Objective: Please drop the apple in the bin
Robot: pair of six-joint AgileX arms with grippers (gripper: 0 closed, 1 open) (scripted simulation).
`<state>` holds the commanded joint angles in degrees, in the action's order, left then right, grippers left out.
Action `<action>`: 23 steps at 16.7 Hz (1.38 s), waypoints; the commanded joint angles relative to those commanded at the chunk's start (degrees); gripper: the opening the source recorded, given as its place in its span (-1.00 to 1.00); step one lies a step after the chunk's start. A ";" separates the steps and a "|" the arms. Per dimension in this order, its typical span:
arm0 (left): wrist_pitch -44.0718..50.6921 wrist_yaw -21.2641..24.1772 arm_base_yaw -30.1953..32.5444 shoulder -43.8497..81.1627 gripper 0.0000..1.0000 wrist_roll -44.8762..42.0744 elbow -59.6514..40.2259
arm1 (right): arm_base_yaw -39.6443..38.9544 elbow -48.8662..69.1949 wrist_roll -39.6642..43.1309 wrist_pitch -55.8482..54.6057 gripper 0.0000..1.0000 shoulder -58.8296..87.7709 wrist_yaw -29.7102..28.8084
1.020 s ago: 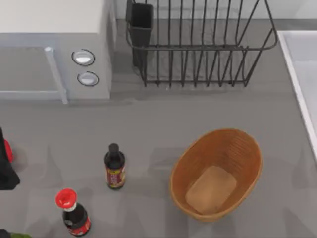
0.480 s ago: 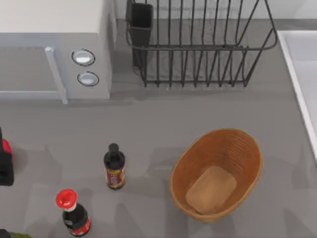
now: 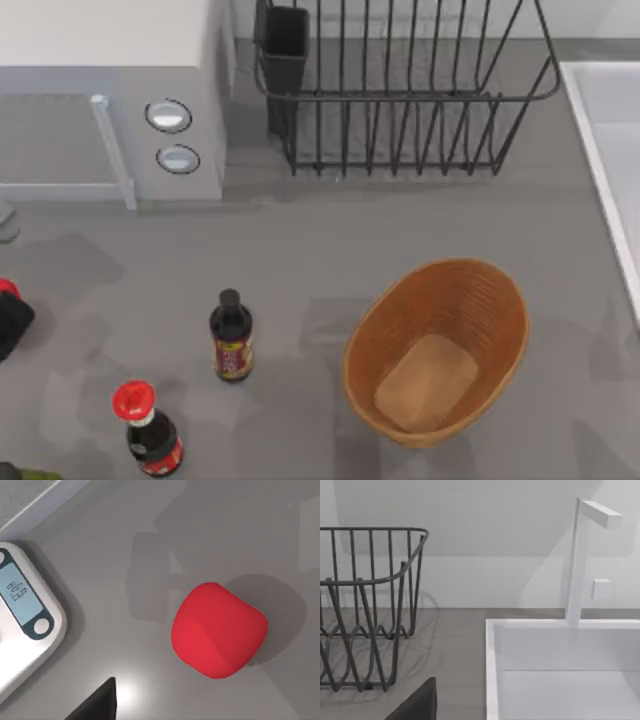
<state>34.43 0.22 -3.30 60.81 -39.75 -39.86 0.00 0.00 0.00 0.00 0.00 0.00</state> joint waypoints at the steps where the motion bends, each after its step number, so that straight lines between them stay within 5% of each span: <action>1: 2.92 -0.10 -0.30 5.00 1.00 -3.53 -3.52 | 0.00 0.00 0.00 0.00 1.00 0.00 0.00; 11: 22.44 -0.29 -2.77 40.87 1.00 -27.99 -29.83 | 0.00 0.00 0.00 0.00 1.00 0.00 0.00; 23: 18.89 -0.15 -3.18 43.20 1.00 -29.57 -26.93 | 0.00 0.00 0.00 0.00 1.00 0.00 0.00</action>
<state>53.31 0.07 -6.48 104.00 -69.32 -66.79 0.00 0.00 0.00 0.00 0.00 0.00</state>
